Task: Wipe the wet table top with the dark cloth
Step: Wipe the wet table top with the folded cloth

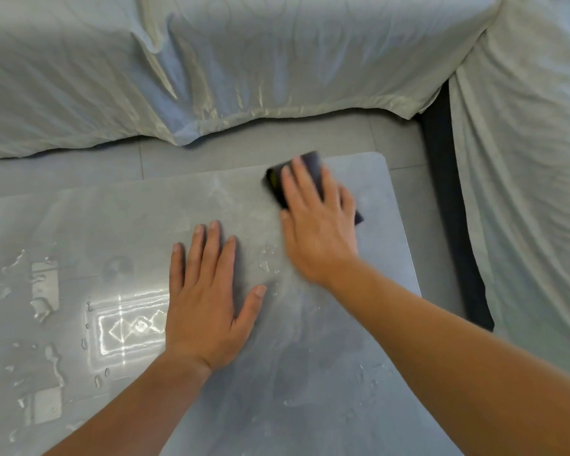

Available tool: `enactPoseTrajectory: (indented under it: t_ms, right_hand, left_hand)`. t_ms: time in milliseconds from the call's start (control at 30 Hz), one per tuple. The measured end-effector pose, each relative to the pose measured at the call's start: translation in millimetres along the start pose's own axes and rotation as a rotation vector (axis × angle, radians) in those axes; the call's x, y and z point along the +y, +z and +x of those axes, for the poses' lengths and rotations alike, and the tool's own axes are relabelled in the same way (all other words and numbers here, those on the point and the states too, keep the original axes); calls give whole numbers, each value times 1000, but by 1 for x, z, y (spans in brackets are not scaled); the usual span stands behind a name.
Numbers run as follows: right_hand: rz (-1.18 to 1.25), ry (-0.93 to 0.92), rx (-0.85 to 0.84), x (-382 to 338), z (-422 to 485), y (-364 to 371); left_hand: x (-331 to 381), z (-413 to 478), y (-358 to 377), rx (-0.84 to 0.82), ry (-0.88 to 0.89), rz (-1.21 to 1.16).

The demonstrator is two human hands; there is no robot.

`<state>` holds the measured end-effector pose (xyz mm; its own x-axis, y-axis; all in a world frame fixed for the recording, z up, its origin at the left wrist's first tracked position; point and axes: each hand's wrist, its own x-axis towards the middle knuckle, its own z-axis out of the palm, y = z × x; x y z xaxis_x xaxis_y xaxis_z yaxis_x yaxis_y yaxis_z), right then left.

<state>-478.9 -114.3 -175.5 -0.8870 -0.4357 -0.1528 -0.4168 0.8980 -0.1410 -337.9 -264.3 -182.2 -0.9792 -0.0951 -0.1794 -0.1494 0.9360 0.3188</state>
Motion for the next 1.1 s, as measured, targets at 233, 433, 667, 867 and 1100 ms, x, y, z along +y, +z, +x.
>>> enactPoseTrajectory:
  t_ms: [233, 433, 667, 867, 1100]
  right_hand:
    - [25, 164, -40, 67, -1, -14]
    - [29, 116, -75, 31, -72, -1]
    - [100, 360, -10, 67, -25, -10]
    - [29, 104, -77, 27, -114, 5]
    - [116, 162, 13, 14, -2, -3]
  left_hand:
    - [2, 4, 0, -6, -13, 46]
    - [3, 3, 1, -1, -19, 52]
    - [4, 4, 2, 9, -27, 62]
    - [5, 3, -1, 6, -16, 38]
    - [4, 3, 0, 29, -18, 2]
